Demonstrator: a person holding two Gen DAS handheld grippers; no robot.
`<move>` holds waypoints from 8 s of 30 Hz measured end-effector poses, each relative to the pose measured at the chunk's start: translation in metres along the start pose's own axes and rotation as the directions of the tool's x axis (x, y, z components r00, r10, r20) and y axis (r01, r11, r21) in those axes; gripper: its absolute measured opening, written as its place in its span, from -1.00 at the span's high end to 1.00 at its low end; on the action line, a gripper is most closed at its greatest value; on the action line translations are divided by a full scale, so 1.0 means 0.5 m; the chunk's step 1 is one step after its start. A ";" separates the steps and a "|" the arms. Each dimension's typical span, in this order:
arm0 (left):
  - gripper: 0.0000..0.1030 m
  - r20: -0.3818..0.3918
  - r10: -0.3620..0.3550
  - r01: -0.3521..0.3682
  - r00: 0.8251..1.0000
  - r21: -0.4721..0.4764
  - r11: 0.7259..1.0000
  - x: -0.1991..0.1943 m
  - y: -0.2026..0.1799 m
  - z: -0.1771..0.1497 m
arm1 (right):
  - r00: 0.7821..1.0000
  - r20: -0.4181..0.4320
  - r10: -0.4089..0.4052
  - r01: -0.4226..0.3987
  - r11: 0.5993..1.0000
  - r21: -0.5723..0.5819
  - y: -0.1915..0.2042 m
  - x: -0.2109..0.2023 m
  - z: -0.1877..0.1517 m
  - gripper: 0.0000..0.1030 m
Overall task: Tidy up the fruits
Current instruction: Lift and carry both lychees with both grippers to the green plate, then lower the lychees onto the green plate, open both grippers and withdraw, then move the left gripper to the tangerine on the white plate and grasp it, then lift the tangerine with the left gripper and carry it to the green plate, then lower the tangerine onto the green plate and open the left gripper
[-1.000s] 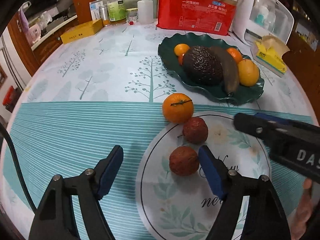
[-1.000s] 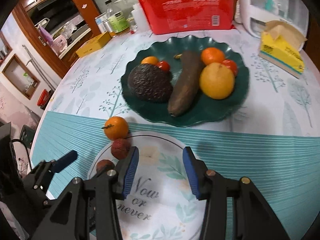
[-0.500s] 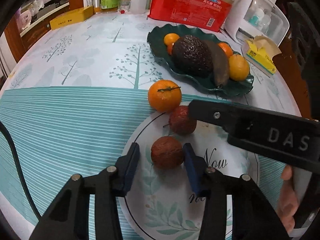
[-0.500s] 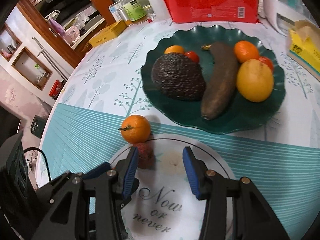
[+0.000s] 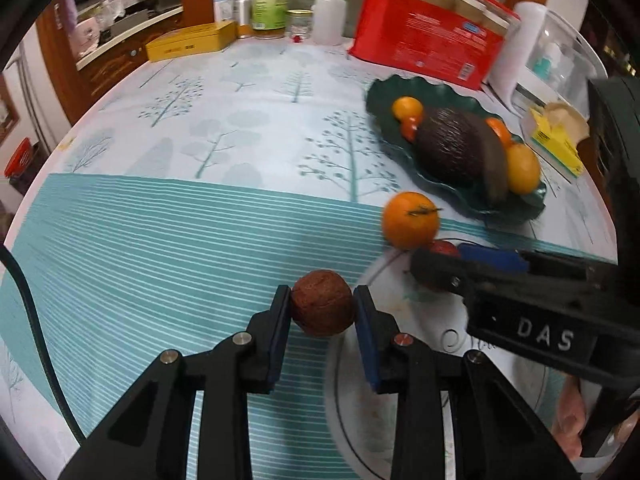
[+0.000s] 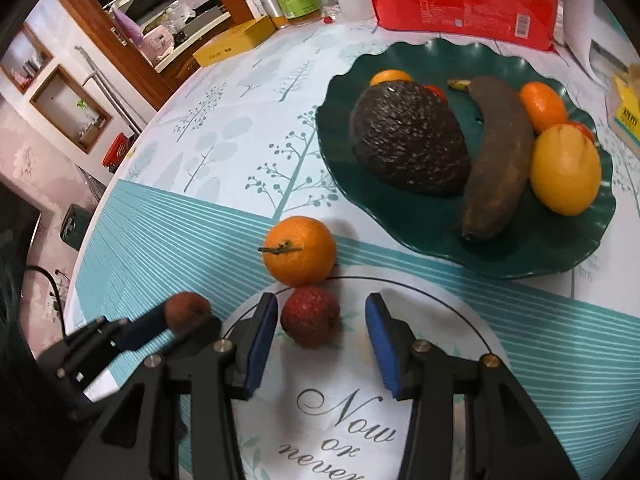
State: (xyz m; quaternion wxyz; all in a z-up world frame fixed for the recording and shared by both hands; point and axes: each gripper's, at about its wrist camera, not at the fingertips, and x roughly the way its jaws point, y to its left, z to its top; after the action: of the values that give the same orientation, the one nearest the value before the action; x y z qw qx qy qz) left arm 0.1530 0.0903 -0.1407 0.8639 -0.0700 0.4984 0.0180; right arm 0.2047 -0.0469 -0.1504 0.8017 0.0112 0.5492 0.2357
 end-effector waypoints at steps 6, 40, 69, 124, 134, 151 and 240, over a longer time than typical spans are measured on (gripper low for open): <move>0.42 -0.013 -0.008 0.008 1.000 -0.009 1.000 0.005 0.004 -0.003 | 1.000 0.006 -0.007 0.008 1.000 -0.024 0.009 0.001 -0.011 0.42; 0.43 0.248 -0.036 -0.020 0.968 0.220 0.975 -0.263 -0.216 0.373 | 0.899 0.421 -0.123 0.122 0.992 0.031 -0.100 -0.456 0.151 0.43; 0.05 -0.171 -0.150 0.163 0.974 0.062 0.985 0.205 -0.177 0.362 | 0.991 0.123 0.044 -0.067 0.980 0.188 -0.231 -0.064 0.224 0.35; -0.77 0.186 -0.137 0.073 0.973 0.314 0.947 -0.243 -0.133 0.148 | 0.904 0.355 -0.240 0.242 0.970 0.039 -0.035 -0.345 -0.019 -0.08; -0.77 0.117 -0.068 0.020 0.991 0.365 0.931 -0.078 -0.146 0.076 | 0.921 0.291 -0.259 0.212 0.960 0.183 -0.119 -0.246 -0.062 -0.09; -0.76 0.067 -0.048 0.027 0.997 0.284 0.958 0.057 -0.139 0.051 | 0.921 0.246 -0.301 0.232 0.934 0.271 -0.173 -0.145 -0.103 -0.09; -0.39 -0.171 0.038 -0.012 0.985 0.152 0.988 0.239 -0.299 0.434 | 0.966 0.000 -0.258 0.254 0.951 0.178 -0.337 -0.067 0.290 -0.21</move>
State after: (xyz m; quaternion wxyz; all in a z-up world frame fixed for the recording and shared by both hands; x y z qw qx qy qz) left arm 0.4143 -0.0322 -0.1215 0.8199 0.0004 0.5723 -0.0151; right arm 0.3852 -0.1749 -0.1105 0.8278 0.0137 0.5552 0.0799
